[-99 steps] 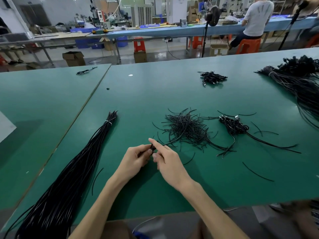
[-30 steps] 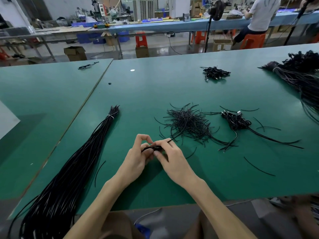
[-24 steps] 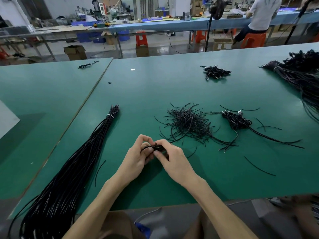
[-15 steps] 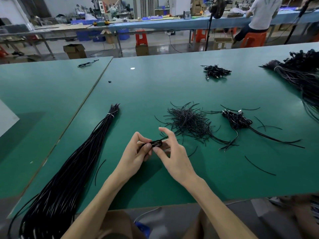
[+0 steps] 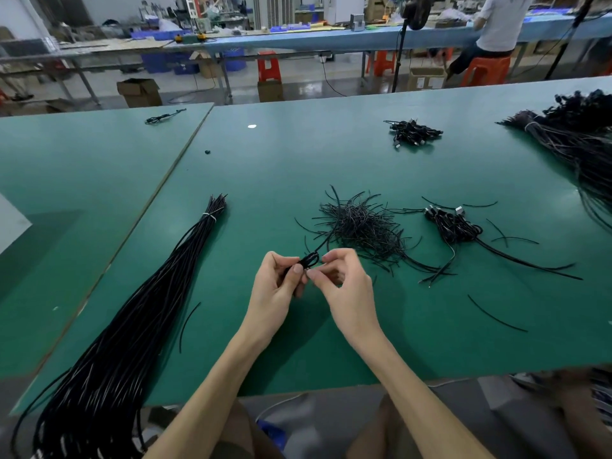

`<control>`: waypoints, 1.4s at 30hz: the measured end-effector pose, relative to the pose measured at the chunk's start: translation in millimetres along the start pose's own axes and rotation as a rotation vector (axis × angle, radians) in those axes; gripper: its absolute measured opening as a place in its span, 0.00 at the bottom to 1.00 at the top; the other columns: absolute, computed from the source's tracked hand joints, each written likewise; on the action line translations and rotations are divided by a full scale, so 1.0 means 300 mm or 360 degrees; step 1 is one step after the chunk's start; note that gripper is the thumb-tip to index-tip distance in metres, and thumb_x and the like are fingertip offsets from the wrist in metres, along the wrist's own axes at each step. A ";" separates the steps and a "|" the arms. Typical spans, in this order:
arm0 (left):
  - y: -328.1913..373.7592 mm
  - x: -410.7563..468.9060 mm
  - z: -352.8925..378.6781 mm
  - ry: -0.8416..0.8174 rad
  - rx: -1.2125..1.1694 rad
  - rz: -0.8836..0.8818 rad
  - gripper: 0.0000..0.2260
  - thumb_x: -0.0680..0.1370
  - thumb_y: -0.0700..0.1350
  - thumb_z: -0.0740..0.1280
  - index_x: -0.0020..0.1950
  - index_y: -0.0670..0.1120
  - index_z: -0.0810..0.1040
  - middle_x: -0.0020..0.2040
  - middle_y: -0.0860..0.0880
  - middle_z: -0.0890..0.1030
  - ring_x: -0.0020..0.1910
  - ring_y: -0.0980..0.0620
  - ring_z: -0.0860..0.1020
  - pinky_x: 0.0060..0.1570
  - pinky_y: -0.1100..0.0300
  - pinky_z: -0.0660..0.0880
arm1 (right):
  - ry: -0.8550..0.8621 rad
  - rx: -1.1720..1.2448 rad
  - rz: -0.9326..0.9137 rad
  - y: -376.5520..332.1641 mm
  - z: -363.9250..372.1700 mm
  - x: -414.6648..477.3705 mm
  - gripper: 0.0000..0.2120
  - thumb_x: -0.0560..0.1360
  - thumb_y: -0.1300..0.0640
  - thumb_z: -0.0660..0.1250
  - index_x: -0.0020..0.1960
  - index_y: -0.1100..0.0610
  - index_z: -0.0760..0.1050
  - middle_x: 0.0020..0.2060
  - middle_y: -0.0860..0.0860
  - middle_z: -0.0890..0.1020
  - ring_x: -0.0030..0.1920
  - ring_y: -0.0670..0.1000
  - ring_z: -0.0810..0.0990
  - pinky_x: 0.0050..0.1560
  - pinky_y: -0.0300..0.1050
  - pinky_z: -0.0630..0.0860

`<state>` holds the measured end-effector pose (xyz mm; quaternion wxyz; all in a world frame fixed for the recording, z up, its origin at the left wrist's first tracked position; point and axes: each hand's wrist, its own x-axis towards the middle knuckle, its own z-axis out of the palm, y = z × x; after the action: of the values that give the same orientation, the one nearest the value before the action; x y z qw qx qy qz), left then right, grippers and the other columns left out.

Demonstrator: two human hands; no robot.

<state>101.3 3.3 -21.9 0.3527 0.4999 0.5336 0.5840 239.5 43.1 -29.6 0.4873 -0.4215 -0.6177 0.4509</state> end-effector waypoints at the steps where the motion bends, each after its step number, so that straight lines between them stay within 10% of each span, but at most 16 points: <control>1: -0.003 0.001 -0.002 -0.0006 0.0008 0.0000 0.02 0.84 0.35 0.62 0.52 0.39 0.71 0.37 0.50 0.80 0.35 0.53 0.75 0.39 0.63 0.74 | -0.0045 0.0032 0.0059 0.000 -0.003 0.005 0.09 0.77 0.59 0.74 0.53 0.53 0.76 0.41 0.45 0.87 0.42 0.45 0.85 0.48 0.37 0.78; 19: 0.001 -0.022 0.051 0.0110 0.0699 0.0125 0.12 0.85 0.40 0.63 0.46 0.55 0.67 0.45 0.63 0.81 0.45 0.64 0.79 0.43 0.73 0.72 | -0.0107 -0.0010 0.0108 0.000 -0.014 -0.005 0.07 0.78 0.57 0.70 0.42 0.57 0.78 0.36 0.53 0.83 0.34 0.45 0.74 0.38 0.42 0.73; 34: 0.028 -0.065 0.070 0.0010 0.1309 0.0379 0.08 0.84 0.42 0.65 0.58 0.37 0.75 0.58 0.41 0.82 0.53 0.40 0.81 0.50 0.45 0.77 | 0.0015 -0.0071 0.0140 0.010 -0.013 0.002 0.08 0.77 0.62 0.71 0.40 0.57 0.77 0.31 0.45 0.81 0.31 0.40 0.75 0.35 0.33 0.73; 38: 0.019 -0.063 0.056 0.0071 0.1164 0.0319 0.11 0.84 0.45 0.65 0.64 0.41 0.77 0.60 0.49 0.84 0.56 0.50 0.81 0.55 0.59 0.75 | -0.0004 -0.0084 0.0116 0.001 -0.014 -0.003 0.07 0.77 0.62 0.71 0.40 0.58 0.76 0.31 0.46 0.79 0.31 0.42 0.72 0.33 0.35 0.72; 42: 0.012 -0.046 0.034 0.0120 0.0813 0.0132 0.06 0.84 0.47 0.66 0.59 0.49 0.79 0.38 0.60 0.82 0.38 0.61 0.79 0.41 0.70 0.71 | -0.0076 -0.0189 0.0028 -0.008 -0.009 -0.012 0.09 0.77 0.60 0.71 0.40 0.59 0.75 0.32 0.49 0.78 0.31 0.42 0.71 0.34 0.38 0.71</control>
<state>115.0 -7.7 -22.1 0.1706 0.5720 0.6556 0.4624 242.6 39.6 -27.6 0.4425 -0.4441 -0.6511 0.4277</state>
